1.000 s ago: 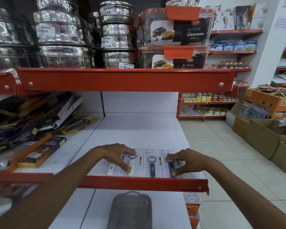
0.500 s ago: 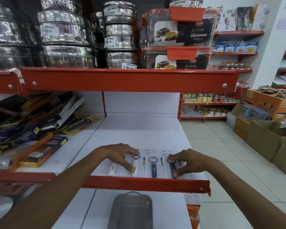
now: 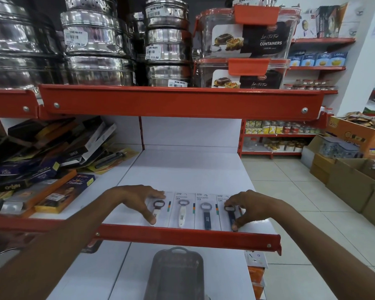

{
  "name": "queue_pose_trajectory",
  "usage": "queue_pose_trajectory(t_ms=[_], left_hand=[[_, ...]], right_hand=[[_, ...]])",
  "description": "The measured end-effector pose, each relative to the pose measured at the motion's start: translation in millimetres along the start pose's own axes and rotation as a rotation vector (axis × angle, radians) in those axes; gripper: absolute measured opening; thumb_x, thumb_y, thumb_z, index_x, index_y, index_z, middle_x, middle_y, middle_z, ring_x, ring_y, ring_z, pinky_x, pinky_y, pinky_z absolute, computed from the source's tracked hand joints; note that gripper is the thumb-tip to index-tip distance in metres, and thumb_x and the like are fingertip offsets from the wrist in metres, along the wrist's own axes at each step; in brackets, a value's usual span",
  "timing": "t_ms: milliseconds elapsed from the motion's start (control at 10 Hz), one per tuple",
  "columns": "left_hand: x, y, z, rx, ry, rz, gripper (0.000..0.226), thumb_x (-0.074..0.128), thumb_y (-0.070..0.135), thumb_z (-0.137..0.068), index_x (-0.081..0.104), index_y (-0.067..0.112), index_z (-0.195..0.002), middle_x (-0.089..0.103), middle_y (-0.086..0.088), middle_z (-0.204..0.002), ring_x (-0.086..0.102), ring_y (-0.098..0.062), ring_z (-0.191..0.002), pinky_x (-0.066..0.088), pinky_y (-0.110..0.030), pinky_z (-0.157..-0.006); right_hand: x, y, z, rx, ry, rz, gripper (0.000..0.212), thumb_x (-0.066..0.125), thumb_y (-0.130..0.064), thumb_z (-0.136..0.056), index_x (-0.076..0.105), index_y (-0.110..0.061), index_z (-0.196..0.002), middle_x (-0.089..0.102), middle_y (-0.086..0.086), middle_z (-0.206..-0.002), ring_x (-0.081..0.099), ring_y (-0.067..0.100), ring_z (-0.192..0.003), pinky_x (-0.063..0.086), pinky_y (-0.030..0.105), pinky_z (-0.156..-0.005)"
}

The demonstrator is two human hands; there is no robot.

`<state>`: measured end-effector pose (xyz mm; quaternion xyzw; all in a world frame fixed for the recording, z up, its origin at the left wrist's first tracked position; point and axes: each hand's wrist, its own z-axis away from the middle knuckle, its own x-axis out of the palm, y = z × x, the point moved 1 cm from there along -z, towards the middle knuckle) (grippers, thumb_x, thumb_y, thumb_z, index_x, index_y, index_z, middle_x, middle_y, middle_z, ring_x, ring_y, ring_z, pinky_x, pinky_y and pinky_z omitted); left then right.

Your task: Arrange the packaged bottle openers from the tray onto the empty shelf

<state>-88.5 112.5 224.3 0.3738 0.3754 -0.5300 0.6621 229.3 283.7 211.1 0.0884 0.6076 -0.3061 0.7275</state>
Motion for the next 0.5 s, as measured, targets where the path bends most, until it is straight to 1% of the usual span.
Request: queue_pose_trajectory(t_ms=[100,200,300,400,500], left_hand=[[-1,3,-2,0.011,0.003,-0.013,0.122,0.065,0.086,-0.05,0.023,0.036,-0.153,0.02,0.01,-0.164,0.022,-0.019,-0.149,0.023,-0.042,-0.119],[0,5,-9,0.035,0.025,-0.036,0.101,0.072,0.067,-0.072,0.022,0.033,-0.153,0.018,0.009,-0.165,0.022,-0.019,-0.149,0.023,-0.042,-0.119],[-1,5,-8,0.034,0.007,-0.035,0.099,0.072,0.065,-0.074,0.022,0.034,-0.154,0.017,0.009,-0.165,0.02,-0.019,-0.15,0.021,-0.041,-0.119],[-1,9,4,0.028,0.048,0.011,0.101,0.072,0.065,-0.072,0.02,0.036,-0.154,0.013,0.01,-0.166,0.012,-0.016,-0.152,0.015,-0.04,-0.122],[-2,11,13,0.05,0.209,0.082,0.101,0.072,0.067,-0.071,0.02,0.038,-0.153,0.012,0.011,-0.165,0.011,-0.01,-0.152,0.012,-0.035,-0.123]], right_hand=[[-1,-2,0,-0.003,-0.001,0.02,0.076,0.079,-0.055,-0.067,0.053,-0.026,-0.133,0.056,-0.005,-0.138,0.052,0.019,-0.124,0.044,0.033,-0.102],[0,-3,-2,-0.008,0.004,0.028,0.076,0.079,-0.053,-0.069,0.052,-0.026,-0.134,0.054,-0.003,-0.14,0.05,0.019,-0.126,0.042,0.033,-0.103],[-4,-7,0,0.003,-0.009,0.033,0.075,0.079,-0.051,-0.07,0.05,-0.025,-0.135,0.053,-0.002,-0.142,0.048,0.02,-0.128,0.04,0.034,-0.104],[-6,-18,8,0.023,-0.029,0.053,0.075,0.078,-0.046,-0.074,0.046,-0.024,-0.139,0.047,-0.001,-0.147,0.042,0.021,-0.133,0.036,0.036,-0.108],[-8,-25,14,0.034,0.081,0.021,0.075,0.077,-0.042,-0.077,0.043,-0.024,-0.142,0.042,-0.003,-0.151,0.038,0.02,-0.138,0.032,0.035,-0.111]])
